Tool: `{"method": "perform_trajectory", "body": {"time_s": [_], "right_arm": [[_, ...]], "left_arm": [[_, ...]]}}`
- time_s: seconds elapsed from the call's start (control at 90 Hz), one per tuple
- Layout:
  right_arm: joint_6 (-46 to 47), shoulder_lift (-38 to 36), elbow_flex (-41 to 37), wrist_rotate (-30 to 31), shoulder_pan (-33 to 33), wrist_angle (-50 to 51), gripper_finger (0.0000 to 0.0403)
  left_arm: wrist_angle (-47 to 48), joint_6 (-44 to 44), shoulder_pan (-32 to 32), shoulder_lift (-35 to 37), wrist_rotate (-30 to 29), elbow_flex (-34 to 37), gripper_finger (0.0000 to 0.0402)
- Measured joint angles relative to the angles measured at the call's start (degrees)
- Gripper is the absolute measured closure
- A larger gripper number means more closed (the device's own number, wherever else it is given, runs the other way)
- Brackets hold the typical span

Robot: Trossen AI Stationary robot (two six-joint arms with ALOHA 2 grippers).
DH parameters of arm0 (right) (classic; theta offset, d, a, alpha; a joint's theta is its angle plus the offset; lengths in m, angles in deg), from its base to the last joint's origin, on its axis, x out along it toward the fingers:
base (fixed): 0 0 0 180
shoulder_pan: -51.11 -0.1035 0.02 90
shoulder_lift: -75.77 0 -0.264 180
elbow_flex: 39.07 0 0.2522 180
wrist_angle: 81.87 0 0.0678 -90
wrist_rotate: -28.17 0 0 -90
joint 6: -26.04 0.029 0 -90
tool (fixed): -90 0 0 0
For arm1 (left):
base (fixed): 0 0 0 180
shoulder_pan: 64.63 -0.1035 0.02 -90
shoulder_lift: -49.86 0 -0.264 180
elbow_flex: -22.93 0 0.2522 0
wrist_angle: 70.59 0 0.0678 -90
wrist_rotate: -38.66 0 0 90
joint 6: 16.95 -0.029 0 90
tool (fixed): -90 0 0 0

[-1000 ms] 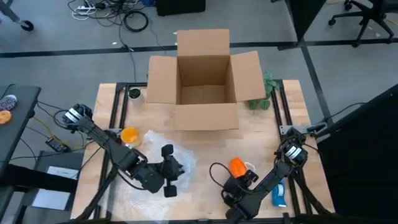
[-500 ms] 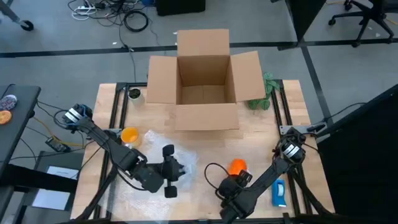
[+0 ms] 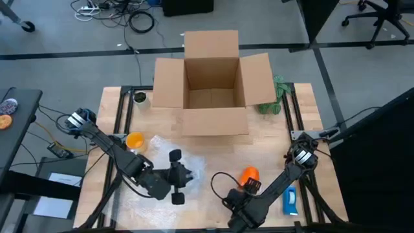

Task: Wrap mug
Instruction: Wrap the orange mug with the bubble wrap

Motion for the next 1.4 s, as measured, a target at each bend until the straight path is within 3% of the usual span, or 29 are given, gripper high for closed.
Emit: {"method": "perform_trajectory", "body": {"time_s": [0.167,0.367,0.667,0.833,1.156,1.4], "right_arm": [[-0.2,0.0,2.5,0.0,0.0,1.7,0.0134],[-0.3,0.0,5.9,0.6,-0.1,4.3,0.0135],[-0.2,-0.1,6.0,-0.7,-0.2,4.7,0.0135],[0.4,-1.8,6.0,-0.3,-0.3,4.5,0.0135],[0.8,-4.3,6.0,1.6,-0.9,8.8,0.0140],[1.2,-4.3,4.9,1.0,-1.3,9.6,0.0151]], "left_arm": [[12.3,0.6,0.3,0.1,0.7,-4.8,0.0381],[30.9,8.4,0.4,0.1,5.0,-8.8,0.0381],[42.6,15.1,1.2,0.1,10.7,-8.9,0.0373],[47.9,18.5,1.2,0.1,14.6,-8.9,0.0332],[60.8,24.1,1.2,0.1,16.8,-9.2,0.0232],[69.1,24.4,1.2,0.1,17.8,-12.8,0.0204]]}}
